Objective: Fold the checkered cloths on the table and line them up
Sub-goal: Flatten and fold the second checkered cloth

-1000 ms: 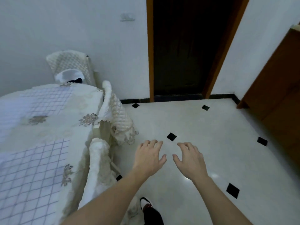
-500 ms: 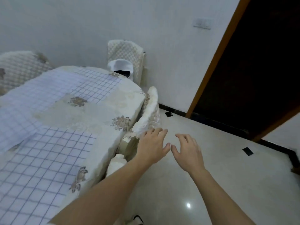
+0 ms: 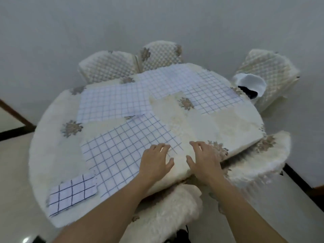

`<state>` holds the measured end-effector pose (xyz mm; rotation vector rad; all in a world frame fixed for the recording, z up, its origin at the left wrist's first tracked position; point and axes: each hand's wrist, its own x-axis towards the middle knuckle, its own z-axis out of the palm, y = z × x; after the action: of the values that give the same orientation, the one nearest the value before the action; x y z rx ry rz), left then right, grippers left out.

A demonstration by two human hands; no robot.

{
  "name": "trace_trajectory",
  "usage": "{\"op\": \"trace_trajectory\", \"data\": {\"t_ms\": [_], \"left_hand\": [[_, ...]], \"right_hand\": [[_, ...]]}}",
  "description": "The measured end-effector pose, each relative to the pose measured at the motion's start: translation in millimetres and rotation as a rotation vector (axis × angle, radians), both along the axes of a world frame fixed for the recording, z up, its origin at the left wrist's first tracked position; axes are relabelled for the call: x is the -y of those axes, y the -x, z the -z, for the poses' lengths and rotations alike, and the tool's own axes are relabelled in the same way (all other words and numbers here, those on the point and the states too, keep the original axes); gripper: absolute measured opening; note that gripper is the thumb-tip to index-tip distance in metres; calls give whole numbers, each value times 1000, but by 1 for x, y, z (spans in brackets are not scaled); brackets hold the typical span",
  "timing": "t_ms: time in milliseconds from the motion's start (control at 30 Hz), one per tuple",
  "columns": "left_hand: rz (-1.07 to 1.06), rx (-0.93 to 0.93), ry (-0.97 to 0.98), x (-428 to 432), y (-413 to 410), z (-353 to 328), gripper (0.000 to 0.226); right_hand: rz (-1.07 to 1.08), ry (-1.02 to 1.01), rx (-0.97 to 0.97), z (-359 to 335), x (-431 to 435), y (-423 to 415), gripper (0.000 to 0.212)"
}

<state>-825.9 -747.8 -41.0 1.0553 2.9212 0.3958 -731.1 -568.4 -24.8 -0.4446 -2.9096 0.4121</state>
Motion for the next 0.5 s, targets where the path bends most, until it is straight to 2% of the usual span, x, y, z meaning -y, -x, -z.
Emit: {"op": "trace_trajectory", "data": {"t_ms": [233, 500], "left_hand": [[-320, 106, 139, 83, 14, 39, 54], [-397, 153, 212, 112, -7, 90, 71]], "right_hand": [[-406, -67, 74, 31, 3, 83, 51], [-792, -211, 167, 83, -8, 129, 55]]}}
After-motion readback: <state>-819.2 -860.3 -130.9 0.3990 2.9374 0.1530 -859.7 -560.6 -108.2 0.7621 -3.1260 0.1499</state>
